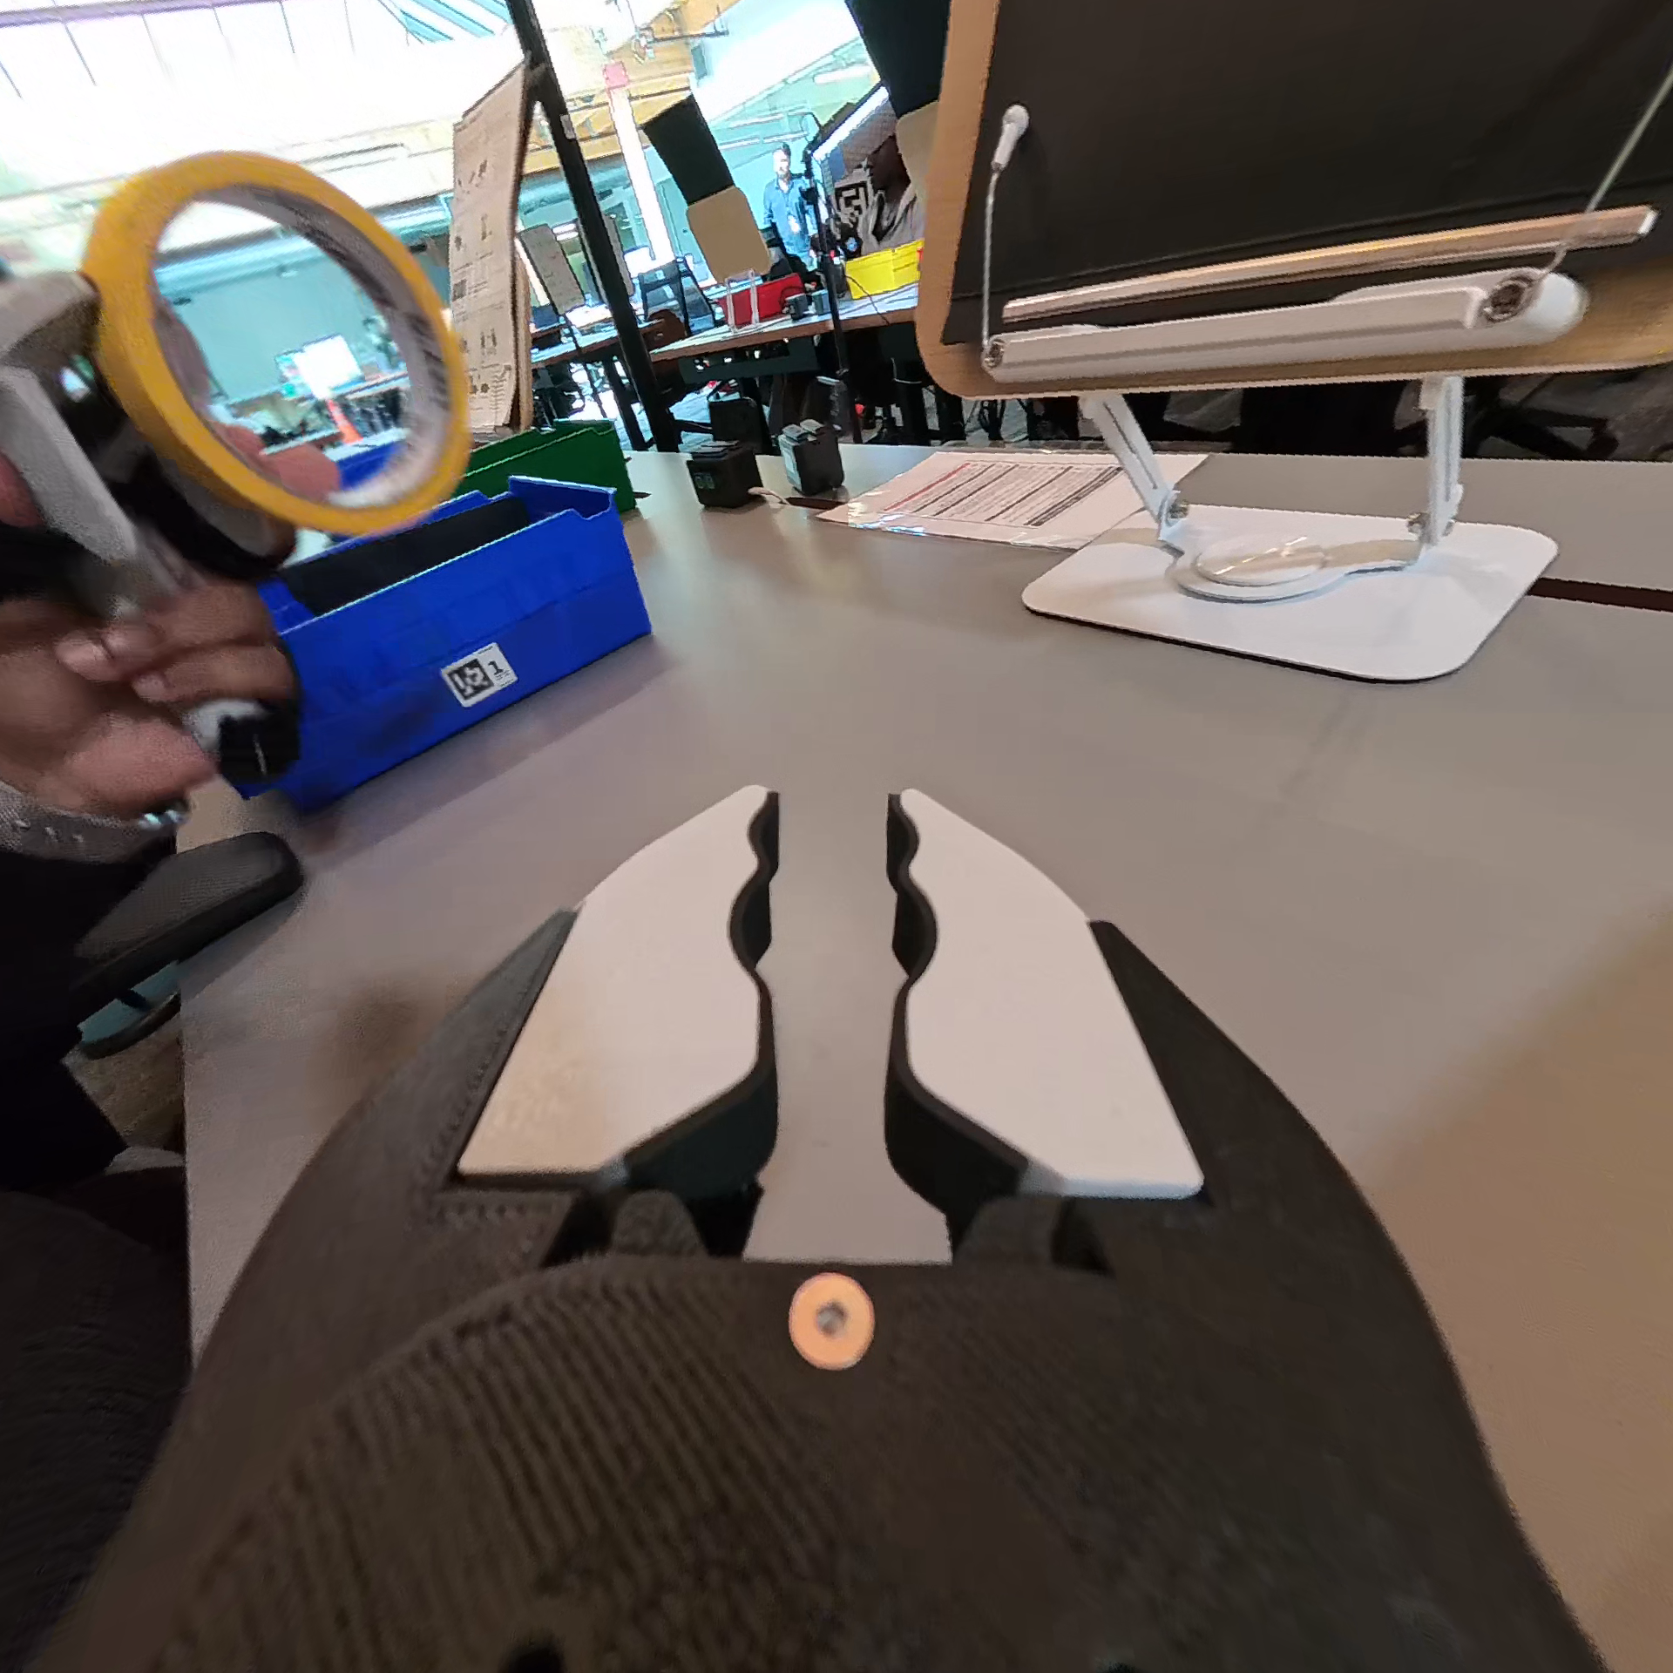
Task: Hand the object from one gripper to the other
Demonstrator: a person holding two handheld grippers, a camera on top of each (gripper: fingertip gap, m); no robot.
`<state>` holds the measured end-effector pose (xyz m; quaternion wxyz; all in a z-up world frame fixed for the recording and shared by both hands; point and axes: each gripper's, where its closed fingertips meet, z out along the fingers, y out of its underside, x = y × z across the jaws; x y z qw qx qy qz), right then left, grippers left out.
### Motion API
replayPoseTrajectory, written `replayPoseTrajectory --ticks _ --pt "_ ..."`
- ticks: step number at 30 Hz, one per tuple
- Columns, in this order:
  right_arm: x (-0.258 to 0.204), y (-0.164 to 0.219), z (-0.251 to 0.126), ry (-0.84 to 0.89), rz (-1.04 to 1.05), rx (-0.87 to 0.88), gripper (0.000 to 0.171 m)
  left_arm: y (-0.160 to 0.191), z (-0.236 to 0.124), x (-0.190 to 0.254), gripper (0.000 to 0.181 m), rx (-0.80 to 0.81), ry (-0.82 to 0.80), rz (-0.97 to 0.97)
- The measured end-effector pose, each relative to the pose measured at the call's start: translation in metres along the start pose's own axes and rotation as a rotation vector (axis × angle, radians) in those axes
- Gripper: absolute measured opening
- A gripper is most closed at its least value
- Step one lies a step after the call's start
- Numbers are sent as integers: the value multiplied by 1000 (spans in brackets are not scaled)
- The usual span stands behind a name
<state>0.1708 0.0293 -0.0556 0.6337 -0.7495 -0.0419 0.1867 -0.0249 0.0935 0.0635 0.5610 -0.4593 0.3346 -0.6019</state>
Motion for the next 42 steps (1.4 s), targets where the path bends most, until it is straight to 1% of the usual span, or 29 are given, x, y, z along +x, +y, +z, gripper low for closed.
replayPoseTrajectory --ticks 3,5,7,8,11,14,17,19,20,23,27,29,30,33,35,39,42 --pt "-8 0 2 -34 -18 -1 25 48 31 37 14 -11 189 -296" --pt "-15 2 4 -69 -15 -6 28 70 42 52 14 -3 265 -490" --pt "-24 2 6 -110 10 -2 33 85 49 61 14 -1 315 -615" --pt "-27 2 8 -125 31 1 35 91 51 66 14 -13 338 -637" --pt "-39 5 14 -189 117 -4 38 105 53 76 14 -68 369 -599" --pt "-51 14 20 -251 205 -44 39 105 52 82 14 -76 395 -591" --pt "-57 26 29 -256 238 -101 40 105 51 91 14 -78 430 -600" --pt "-58 27 31 -239 232 -103 38 108 51 97 14 -92 449 -604" --pt "-58 27 32 -238 236 -102 36 109 51 99 14 -102 455 -602" --pt "-63 29 30 -285 288 -122 15 115 51 106 14 -134 473 -595" --pt "-61 29 28 -314 394 -124 11 118 51 108 14 -148 473 -580" --pt "-55 29 27 -301 435 -119 10 119 51 105 15 -158 454 -588" --pt "-52 31 27 -286 429 -125 10 121 51 103 19 -168 443 -586" --pt "-41 32 24 -233 378 -139 10 126 52 97 40 -195 407 -575" --pt "-36 31 23 -206 356 -139 10 130 52 94 49 -226 384 -549" --pt "-29 32 21 -176 349 -140 10 140 51 83 55 -284 324 -454" --pt "-22 33 19 -141 348 -145 10 143 51 75 57 -298 273 -420"
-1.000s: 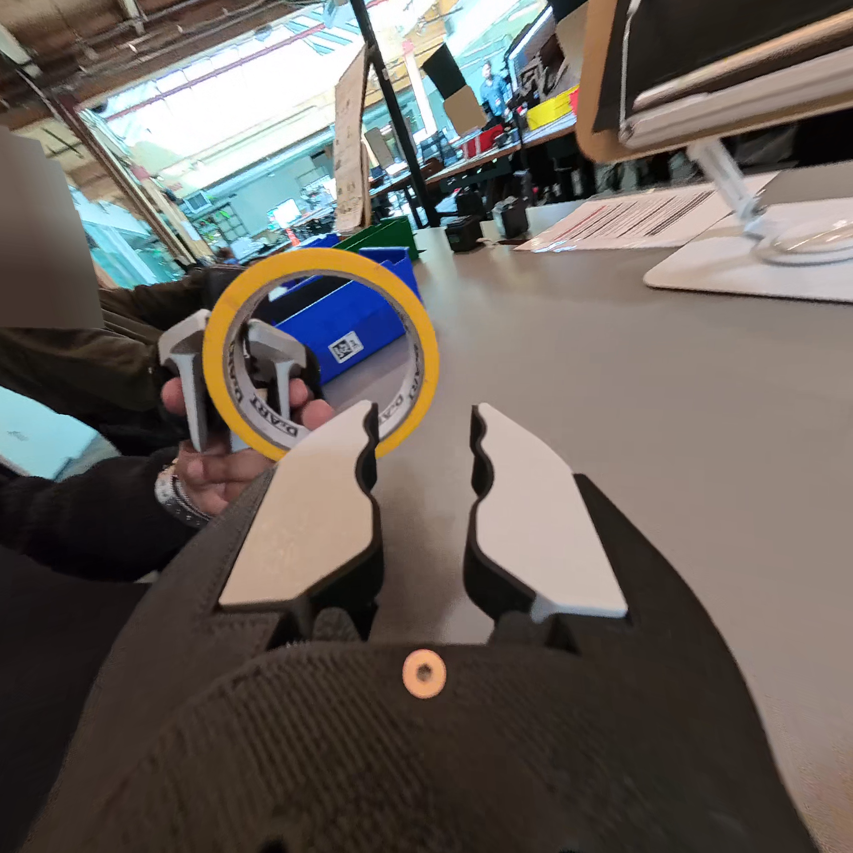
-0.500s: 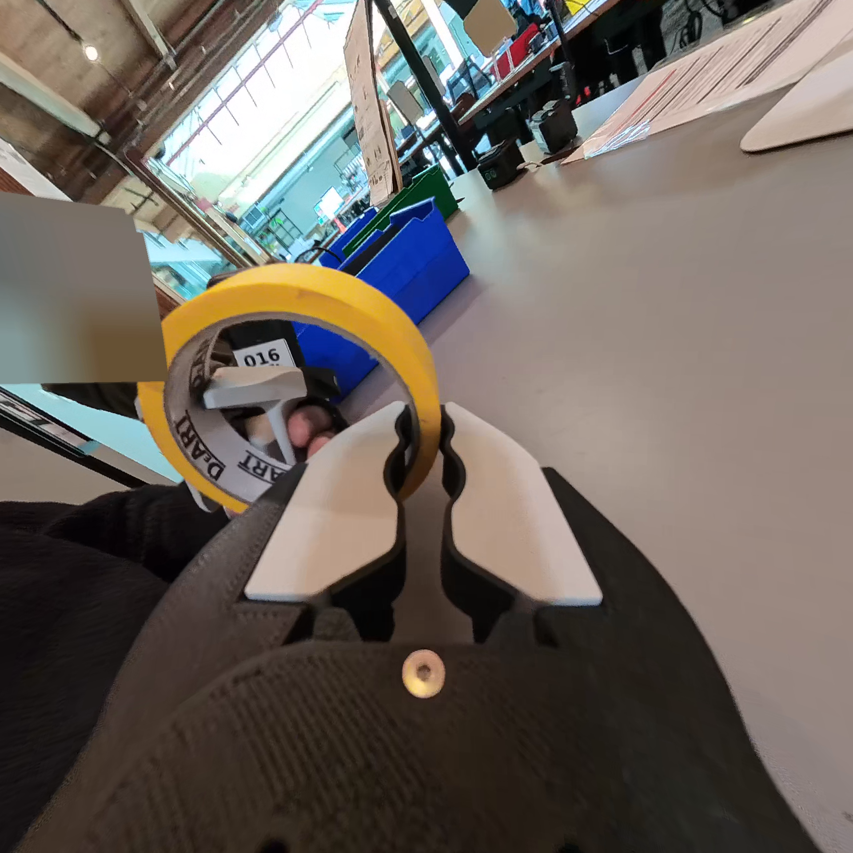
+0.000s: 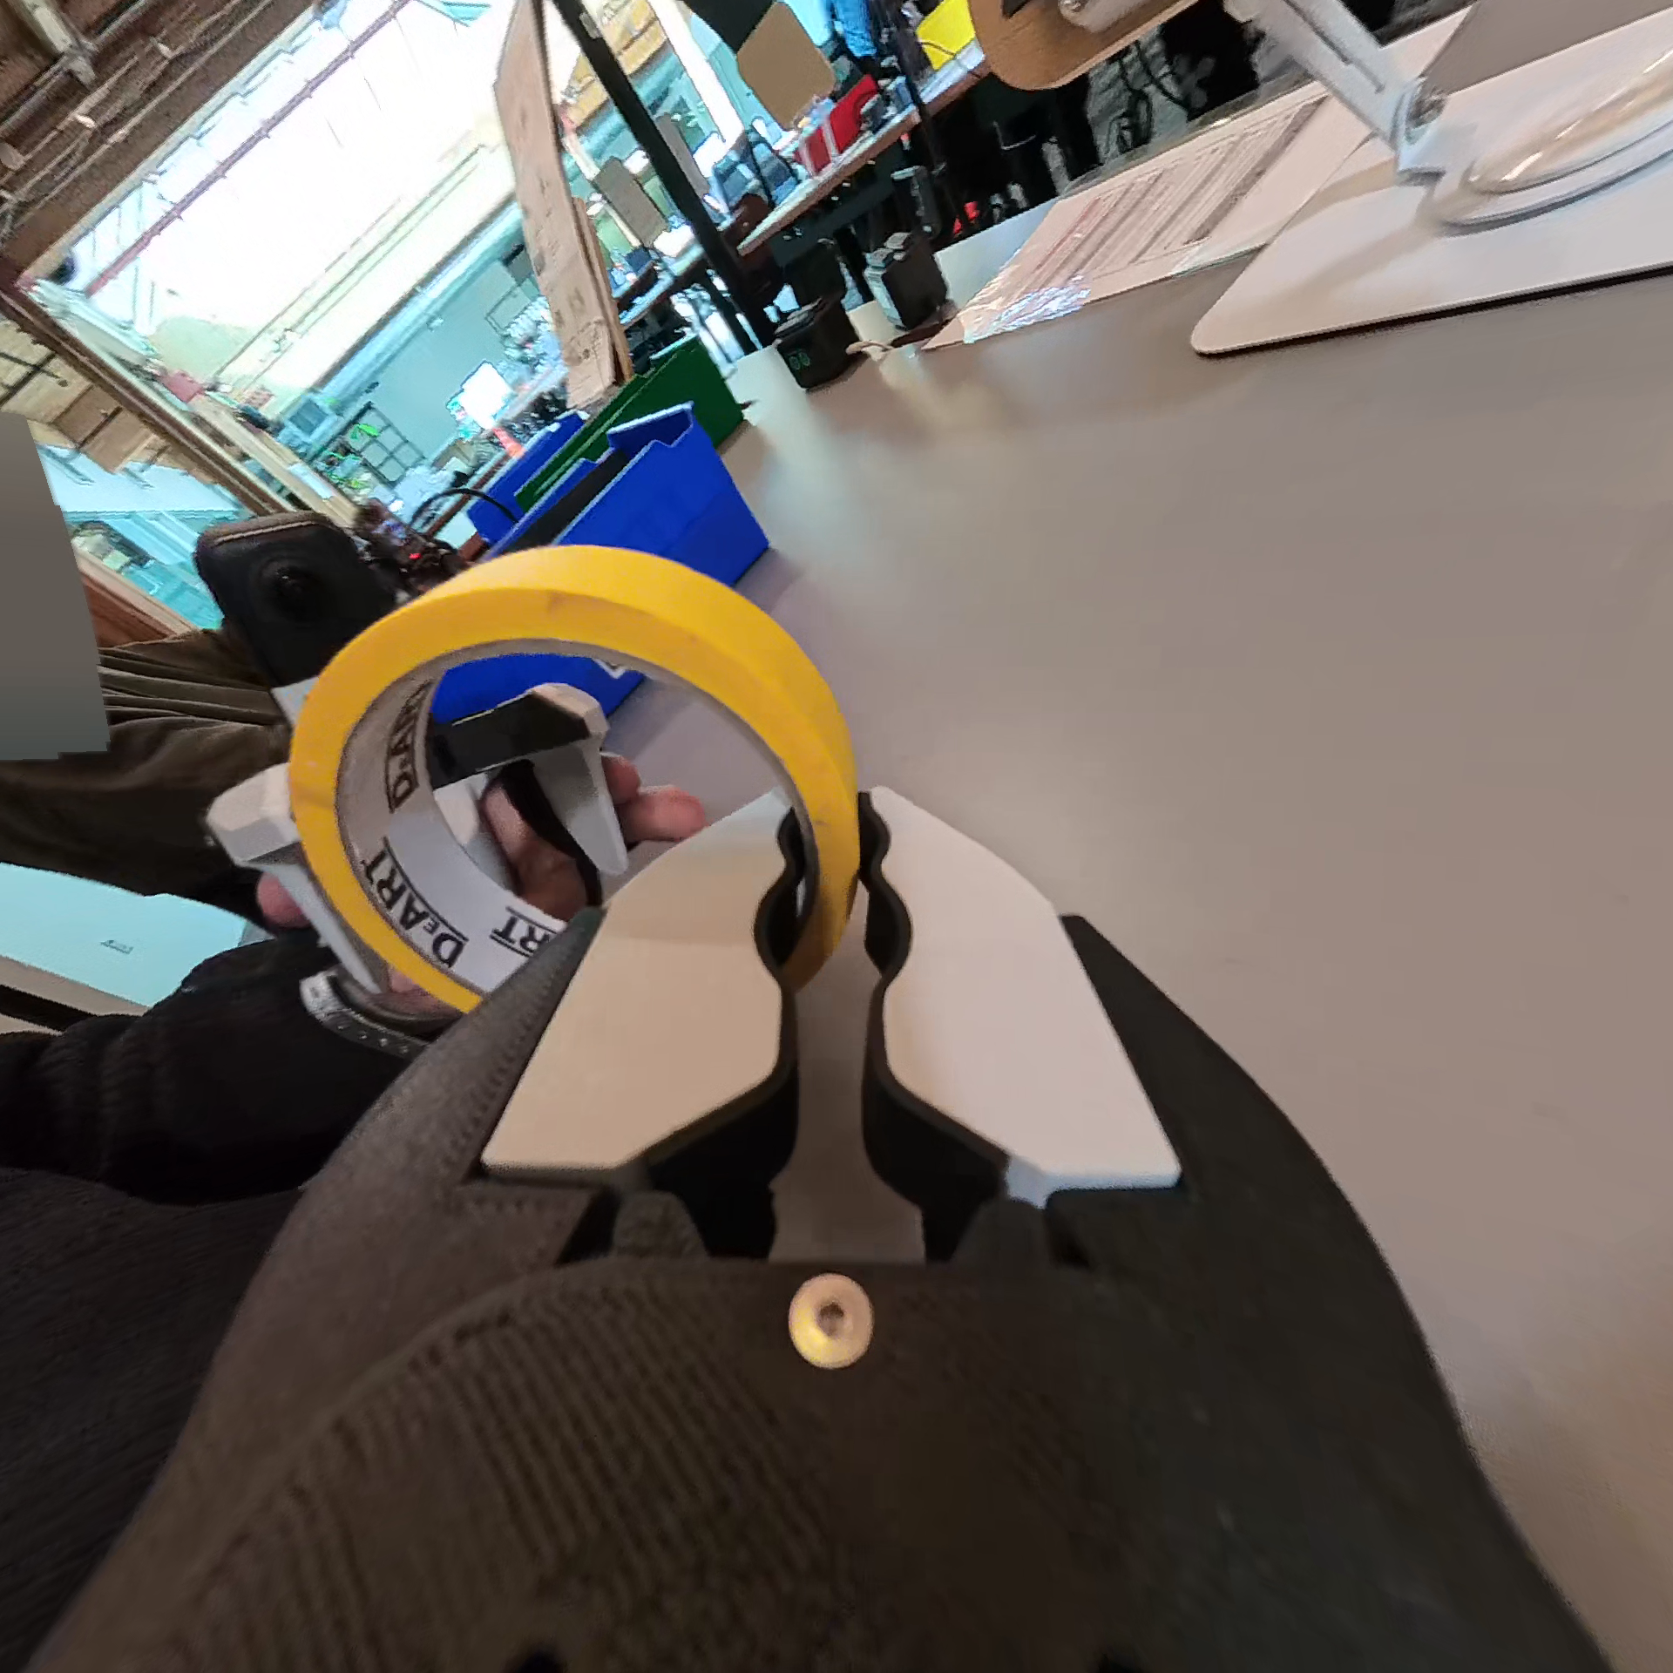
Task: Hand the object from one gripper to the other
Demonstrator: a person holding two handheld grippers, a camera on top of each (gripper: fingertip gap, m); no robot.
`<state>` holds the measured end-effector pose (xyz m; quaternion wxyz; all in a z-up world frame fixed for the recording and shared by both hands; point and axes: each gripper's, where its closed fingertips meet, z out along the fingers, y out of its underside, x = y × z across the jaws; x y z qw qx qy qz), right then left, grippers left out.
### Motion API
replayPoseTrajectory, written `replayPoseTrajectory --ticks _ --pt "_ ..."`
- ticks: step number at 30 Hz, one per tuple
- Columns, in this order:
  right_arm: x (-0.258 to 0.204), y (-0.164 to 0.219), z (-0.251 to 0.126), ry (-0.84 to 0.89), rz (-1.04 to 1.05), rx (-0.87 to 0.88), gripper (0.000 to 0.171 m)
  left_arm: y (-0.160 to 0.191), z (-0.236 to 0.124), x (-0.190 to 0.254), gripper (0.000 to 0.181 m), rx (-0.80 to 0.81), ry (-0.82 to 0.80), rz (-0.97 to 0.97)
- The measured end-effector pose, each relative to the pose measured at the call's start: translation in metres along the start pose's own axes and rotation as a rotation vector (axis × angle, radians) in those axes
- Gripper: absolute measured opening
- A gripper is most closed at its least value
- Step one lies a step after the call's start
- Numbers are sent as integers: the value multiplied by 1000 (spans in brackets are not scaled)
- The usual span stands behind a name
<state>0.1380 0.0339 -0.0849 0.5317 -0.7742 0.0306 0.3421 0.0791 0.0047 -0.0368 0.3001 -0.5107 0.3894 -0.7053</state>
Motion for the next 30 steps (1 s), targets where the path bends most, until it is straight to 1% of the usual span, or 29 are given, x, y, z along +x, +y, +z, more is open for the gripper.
replayPoseTrajectory --ticks 2,3,4,5,6,7,10,12,14,18,21,24,27,30 --pt "13 1 -3 88 0 -6 10 2 -1 -8 57 -11 -58 16" --pt "24 1 -5 157 0 -9 10 5 -2 -18 56 -36 -123 30" --pt "34 1 -8 224 -1 -10 10 10 -5 -33 50 -70 -229 55" --pt "42 1 -11 283 -5 -10 10 13 -10 -47 48 -96 -333 93" --pt "49 0 -14 330 -11 -9 10 14 -13 -55 49 -117 -393 134" --pt "54 -1 -17 367 -18 -5 10 16 -14 -57 49 -142 -416 169" --pt "62 -4 -21 453 -37 9 10 26 -7 -52 51 -213 -410 249" --pt "60 -4 -19 471 -66 12 10 36 -1 -45 52 -260 -383 270" --pt "54 -3 -15 472 -104 5 10 42 4 -41 52 -278 -371 264" --pt "34 -2 -5 446 -158 11 10 44 5 -43 55 -267 -363 177" --pt "27 -2 -3 465 -214 15 10 42 2 -46 44 -258 -373 151" --pt "26 -3 -4 470 -243 14 10 42 3 -42 31 -261 -360 174" --pt "26 -2 -4 456 -231 13 10 43 3 -41 31 -271 -372 213" --pt "23 -2 -4 414 -224 23 11 37 3 -39 31 -245 -367 209"
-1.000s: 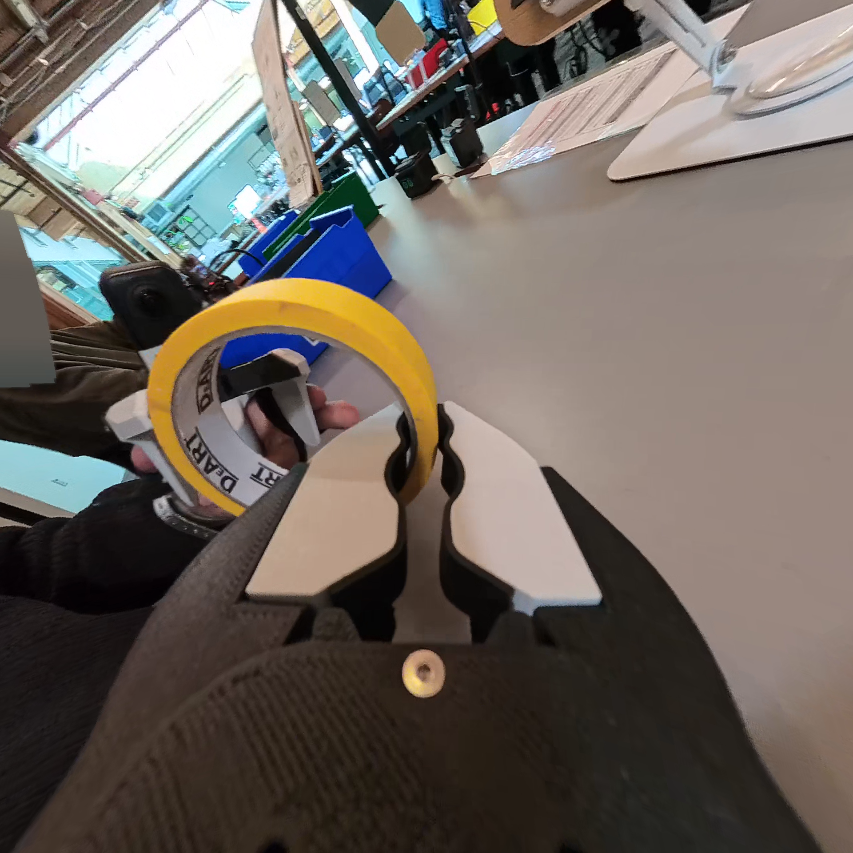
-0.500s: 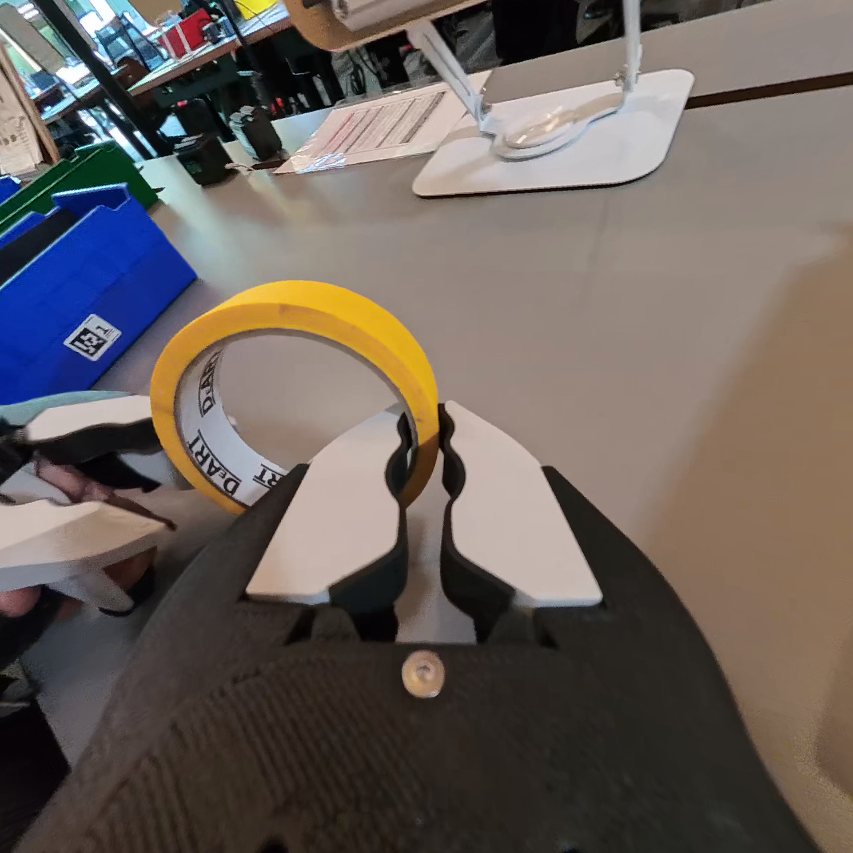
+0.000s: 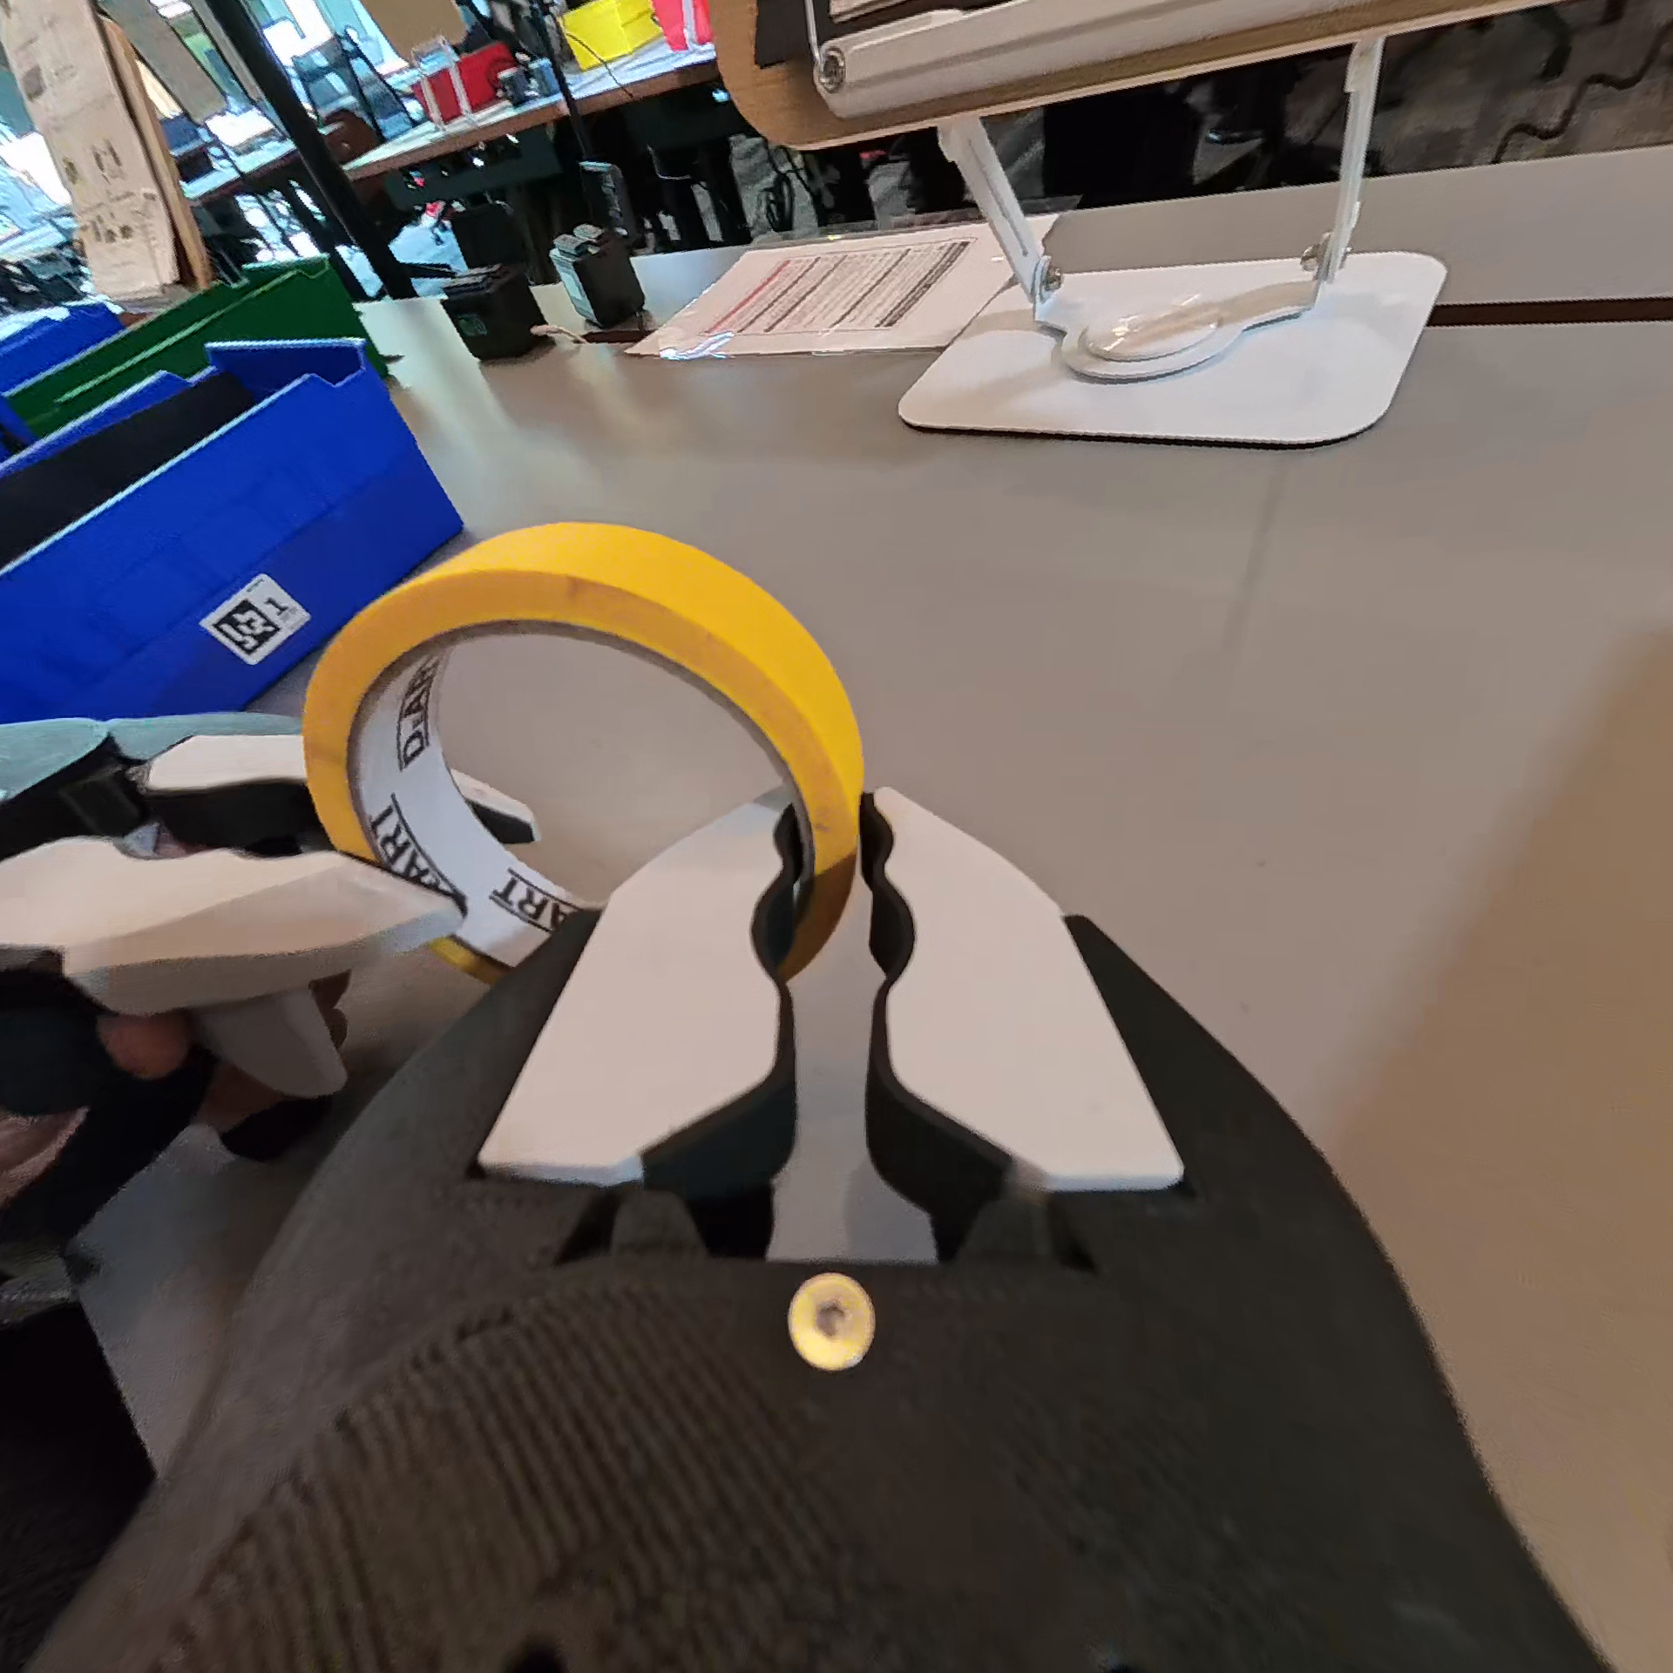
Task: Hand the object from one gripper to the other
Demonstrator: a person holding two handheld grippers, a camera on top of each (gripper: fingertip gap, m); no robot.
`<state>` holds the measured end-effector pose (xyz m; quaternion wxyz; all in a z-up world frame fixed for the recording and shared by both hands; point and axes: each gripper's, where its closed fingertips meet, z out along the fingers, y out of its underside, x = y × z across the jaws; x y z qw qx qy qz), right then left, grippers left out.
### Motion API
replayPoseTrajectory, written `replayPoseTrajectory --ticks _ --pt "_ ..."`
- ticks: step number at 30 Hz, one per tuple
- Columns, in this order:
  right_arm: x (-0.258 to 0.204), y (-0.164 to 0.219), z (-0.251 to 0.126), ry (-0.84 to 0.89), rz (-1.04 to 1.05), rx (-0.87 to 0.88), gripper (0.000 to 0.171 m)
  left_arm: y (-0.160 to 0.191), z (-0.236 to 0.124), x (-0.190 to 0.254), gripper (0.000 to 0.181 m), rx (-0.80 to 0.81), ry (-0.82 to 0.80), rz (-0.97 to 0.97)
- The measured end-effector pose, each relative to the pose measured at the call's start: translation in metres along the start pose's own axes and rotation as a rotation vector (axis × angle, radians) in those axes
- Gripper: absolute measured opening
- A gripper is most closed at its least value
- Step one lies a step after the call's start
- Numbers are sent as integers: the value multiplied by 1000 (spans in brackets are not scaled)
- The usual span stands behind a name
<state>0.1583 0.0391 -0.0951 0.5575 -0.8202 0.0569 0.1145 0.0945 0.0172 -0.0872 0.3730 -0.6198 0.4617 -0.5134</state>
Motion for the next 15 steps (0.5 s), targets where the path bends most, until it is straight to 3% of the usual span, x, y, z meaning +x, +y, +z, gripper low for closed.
replayPoseTrajectory --ticks 5,8,12,15 --pt "-2 -11 -6 -71 -14 76 38 -9 -7 -9 30 59 26 -116" --pt "-3 -22 -12 -137 7 142 59 -21 -15 -10 30 145 176 -395" --pt "-11 -46 -28 -244 33 289 69 -26 -25 -33 30 278 311 -813" --pt "-18 -58 -39 -284 -28 372 76 -30 -32 -46 30 327 336 -901"
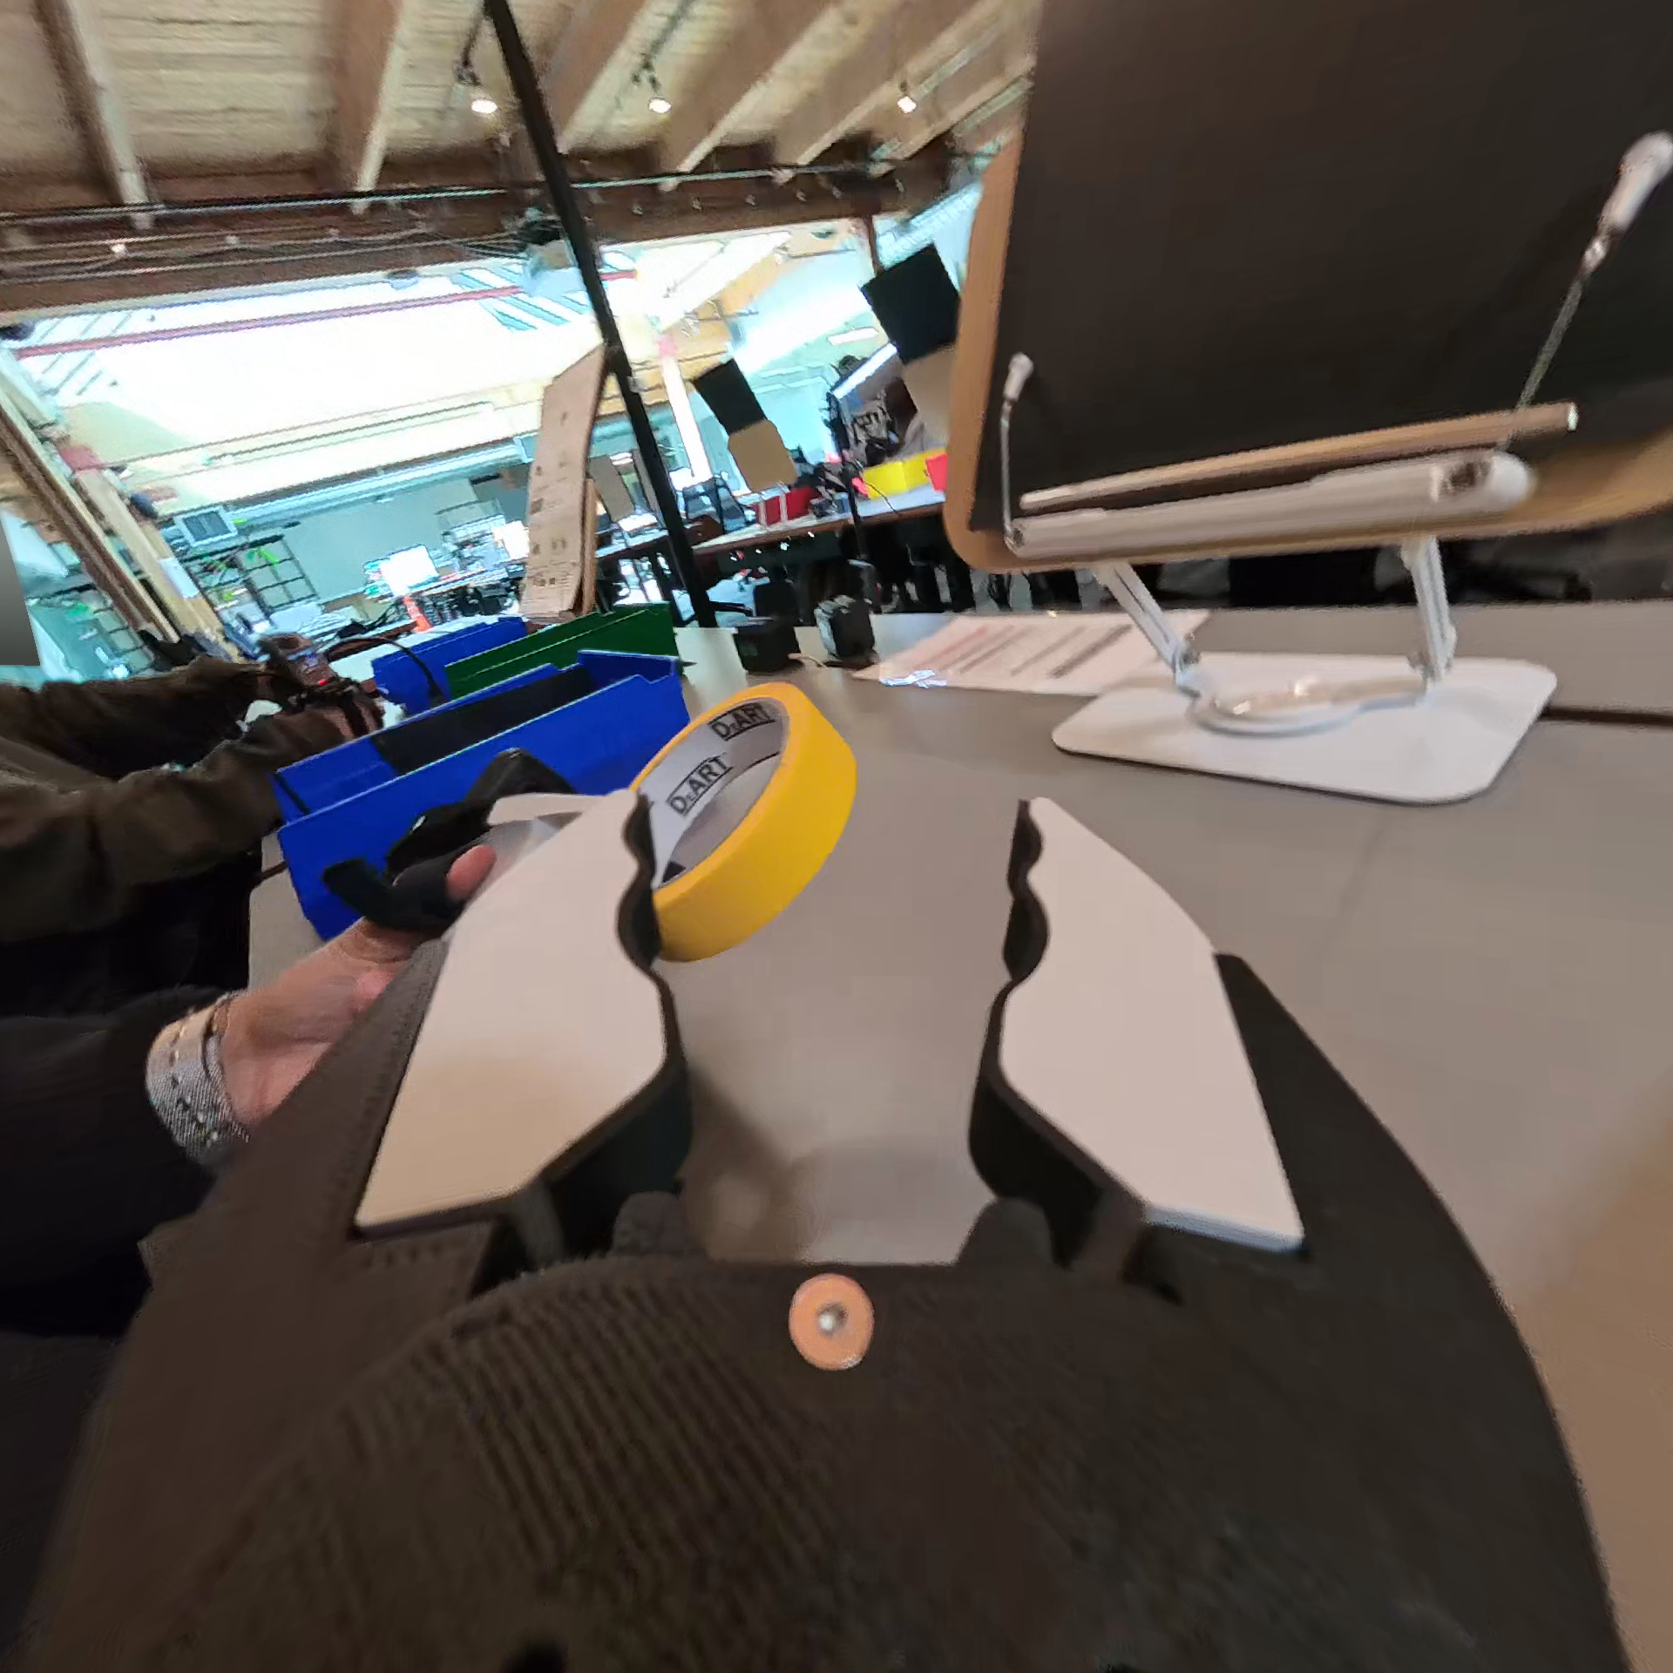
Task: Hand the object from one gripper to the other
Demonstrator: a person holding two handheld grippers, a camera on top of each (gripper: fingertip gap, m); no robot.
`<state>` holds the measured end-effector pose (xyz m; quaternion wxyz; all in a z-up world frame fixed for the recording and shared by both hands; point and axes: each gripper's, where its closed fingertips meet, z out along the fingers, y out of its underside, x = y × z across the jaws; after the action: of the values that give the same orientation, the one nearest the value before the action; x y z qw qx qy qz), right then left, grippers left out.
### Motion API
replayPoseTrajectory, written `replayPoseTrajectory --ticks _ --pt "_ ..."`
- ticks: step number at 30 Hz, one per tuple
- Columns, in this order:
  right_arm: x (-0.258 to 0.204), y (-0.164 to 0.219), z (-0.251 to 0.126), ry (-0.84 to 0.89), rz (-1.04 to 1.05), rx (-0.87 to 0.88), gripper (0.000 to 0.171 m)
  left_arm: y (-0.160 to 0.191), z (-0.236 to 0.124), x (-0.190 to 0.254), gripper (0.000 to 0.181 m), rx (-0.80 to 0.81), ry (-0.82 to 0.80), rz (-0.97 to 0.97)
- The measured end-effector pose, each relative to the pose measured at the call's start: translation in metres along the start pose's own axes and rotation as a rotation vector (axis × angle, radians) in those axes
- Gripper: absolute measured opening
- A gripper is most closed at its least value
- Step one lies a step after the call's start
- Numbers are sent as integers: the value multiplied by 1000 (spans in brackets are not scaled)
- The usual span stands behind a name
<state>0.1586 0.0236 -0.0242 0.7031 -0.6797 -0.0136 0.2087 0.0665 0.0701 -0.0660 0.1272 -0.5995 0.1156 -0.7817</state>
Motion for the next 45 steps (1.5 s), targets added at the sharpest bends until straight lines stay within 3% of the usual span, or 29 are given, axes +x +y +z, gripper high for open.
replayPoseTrajectory --ticks 2,4,6,18,22,33,35,38,42,45 --pt "-14 -3 0 -71 -91 18 92 -3 -1 3 30 -7 17 4" --pt "-34 0 2 -162 -234 17 121 -2 -2 7 30 -28 41 -4" --pt "-44 13 4 -193 -359 -34 127 2 -1 10 30 -65 75 -33" --pt "-67 41 9 -250 -601 -136 134 58 10 28 31 -376 217 -151" --pt "-77 48 9 -259 -713 -158 129 75 10 33 31 -468 243 -156" --pt "-73 47 11 -201 -765 -182 128 68 12 33 31 -416 242 -132" --pt "-68 46 11 -174 -773 -193 128 63 13 28 52 -386 202 -113" --pt "-57 45 12 -127 -769 -216 128 54 13 24 61 -341 171 -84" --pt "-37 49 13 -34 -767 -284 127 32 12 24 68 -202 99 113" --pt "-27 54 14 21 -809 -344 127 32 12 23 64 -219 21 324"
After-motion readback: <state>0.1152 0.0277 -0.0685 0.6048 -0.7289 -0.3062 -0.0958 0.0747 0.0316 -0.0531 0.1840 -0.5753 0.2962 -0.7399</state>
